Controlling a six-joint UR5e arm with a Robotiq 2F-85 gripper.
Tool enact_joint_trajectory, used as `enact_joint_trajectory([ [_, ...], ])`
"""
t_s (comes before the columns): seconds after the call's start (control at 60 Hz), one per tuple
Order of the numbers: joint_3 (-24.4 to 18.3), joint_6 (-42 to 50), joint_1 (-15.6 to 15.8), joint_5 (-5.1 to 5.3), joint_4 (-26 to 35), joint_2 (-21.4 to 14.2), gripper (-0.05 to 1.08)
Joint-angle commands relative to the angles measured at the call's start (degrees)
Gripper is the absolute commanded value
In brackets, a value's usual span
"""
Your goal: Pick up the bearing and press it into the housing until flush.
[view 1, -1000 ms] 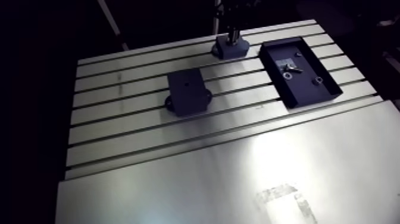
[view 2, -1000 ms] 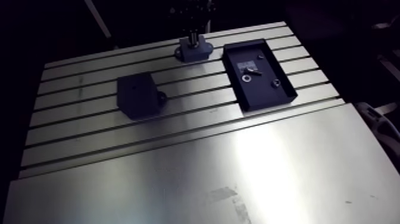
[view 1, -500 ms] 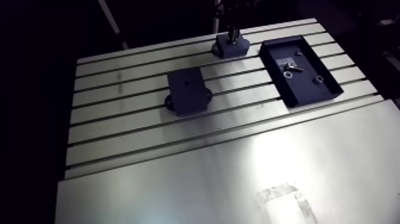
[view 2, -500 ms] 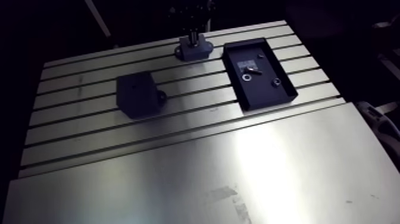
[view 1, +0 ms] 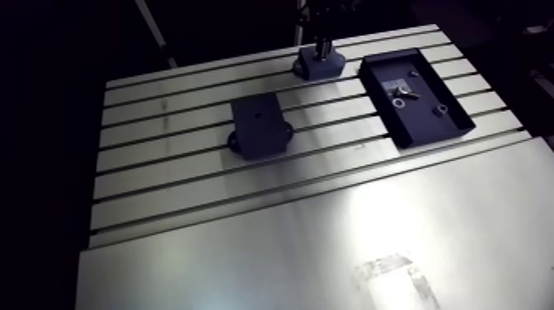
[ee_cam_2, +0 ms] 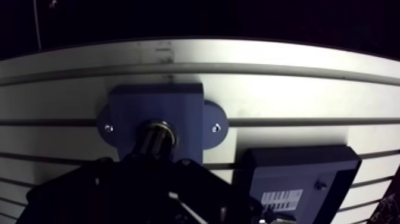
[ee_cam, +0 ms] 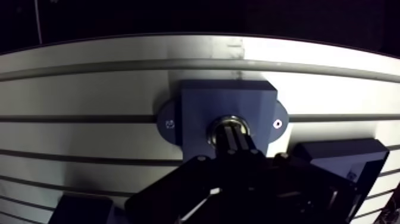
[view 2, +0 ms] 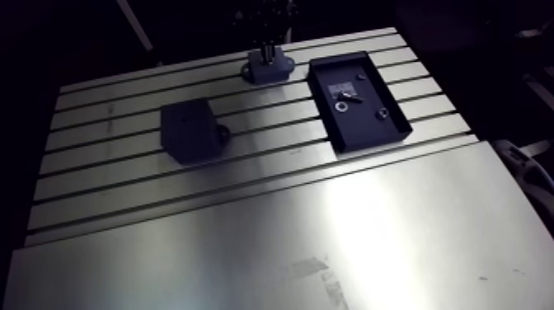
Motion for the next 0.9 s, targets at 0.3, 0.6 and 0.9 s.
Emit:
enact_joint_trajectory([
  [0.3, 0.50, -0.19, 0.02, 0.00, -0.02, 0.19, 1.08],
  [0.6, 0.52, -0.27, 0.02, -0.08, -0.02, 0.11, 1.08],
  [0.9, -0.61, -0.44, 0.20, -0.17, 0.39, -2.72, 1.08],
])
